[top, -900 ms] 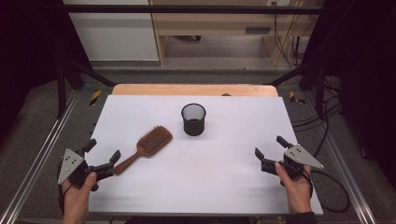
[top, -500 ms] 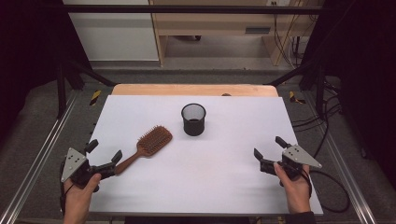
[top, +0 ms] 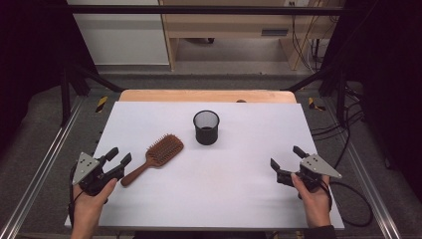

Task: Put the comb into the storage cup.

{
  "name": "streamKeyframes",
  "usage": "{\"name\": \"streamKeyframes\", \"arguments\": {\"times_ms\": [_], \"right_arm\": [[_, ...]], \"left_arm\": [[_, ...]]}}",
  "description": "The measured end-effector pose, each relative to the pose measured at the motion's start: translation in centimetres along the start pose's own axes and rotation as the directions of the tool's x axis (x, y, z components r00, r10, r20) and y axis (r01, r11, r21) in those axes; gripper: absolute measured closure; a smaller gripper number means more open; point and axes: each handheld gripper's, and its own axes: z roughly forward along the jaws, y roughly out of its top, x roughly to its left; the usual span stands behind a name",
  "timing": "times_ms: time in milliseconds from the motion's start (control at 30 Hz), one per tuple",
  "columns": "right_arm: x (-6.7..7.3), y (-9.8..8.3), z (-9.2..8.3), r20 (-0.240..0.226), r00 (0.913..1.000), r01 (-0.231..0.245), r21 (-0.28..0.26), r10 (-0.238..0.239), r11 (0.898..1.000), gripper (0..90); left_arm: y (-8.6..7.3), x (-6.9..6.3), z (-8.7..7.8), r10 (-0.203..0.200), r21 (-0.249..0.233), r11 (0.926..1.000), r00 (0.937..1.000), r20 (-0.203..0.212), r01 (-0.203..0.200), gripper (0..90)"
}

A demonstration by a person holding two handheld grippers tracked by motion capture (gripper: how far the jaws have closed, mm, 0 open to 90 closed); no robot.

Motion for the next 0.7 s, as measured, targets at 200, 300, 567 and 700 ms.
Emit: {"name": "streamKeyframes", "arguments": {"times_ms": [200,300,567,700], "right_arm": [[0.0,0.0,0.0,0.000,1.0000,-0.003,0.002,0.003,1.000,7.5],[0.0,0.0,0.0,0.000,1.0000,-0.004,0.000,0.004,1.000,7.5],[0.1,0.0,0.0,-0.004,1.0000,-0.006,0.006,0.006,1.000,7.6],[0.0,0.0,0.0,-0.005,1.0000,-0.008,0.005,0.008,1.000,7.7]], "left_arm": [[0.8,0.1,1.0,-0.002,0.064,0.9980,0.9996,0.028,0.000,72.5],[1.2,0.3,2.5,0.002,0.133,0.9911,0.9983,0.057,-0.010,82.6],[1.7,0.2,6.5,0.000,0.256,0.9663,0.9948,0.102,-0.026,90.0],[2.0,-0.2,8.4,0.021,0.301,0.9523,0.9942,0.105,-0.052,90.0]]}}
